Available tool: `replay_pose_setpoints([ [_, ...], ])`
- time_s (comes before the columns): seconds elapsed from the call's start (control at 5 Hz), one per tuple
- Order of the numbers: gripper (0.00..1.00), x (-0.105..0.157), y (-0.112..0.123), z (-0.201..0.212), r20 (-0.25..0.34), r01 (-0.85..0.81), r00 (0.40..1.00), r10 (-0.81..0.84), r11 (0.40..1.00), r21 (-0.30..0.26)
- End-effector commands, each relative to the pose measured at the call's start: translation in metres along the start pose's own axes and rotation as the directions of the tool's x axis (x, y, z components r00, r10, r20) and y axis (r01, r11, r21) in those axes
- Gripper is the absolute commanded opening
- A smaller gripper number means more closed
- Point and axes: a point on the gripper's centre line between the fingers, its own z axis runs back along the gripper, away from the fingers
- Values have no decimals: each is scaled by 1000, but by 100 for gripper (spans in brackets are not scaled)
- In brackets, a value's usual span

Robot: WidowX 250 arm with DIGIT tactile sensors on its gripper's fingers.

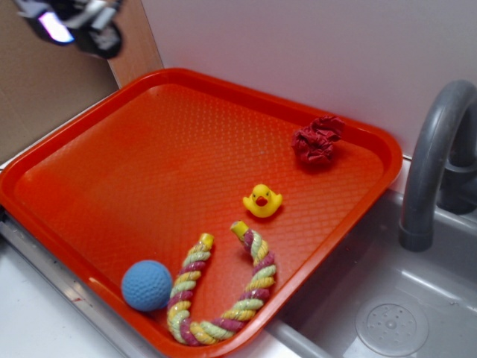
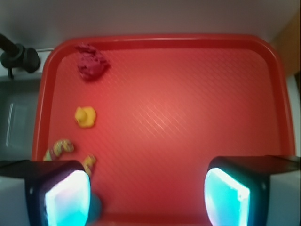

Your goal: Grab the yellow duck.

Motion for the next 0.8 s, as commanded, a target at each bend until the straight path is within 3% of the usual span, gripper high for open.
replay_pose_setpoints([
  [0.0, 100, 27, -49, -42, -12, 66, 998, -67, 995, -70],
  [0.2, 100, 30, -65, -67, -36, 81, 996, -83, 995, -50],
  [0.4, 100, 32, -85, -90, -67, 132, 988, -140, 985, -115],
  [0.6, 100, 28, -102, -106, -106, 157, 981, -162, 986, -52],
])
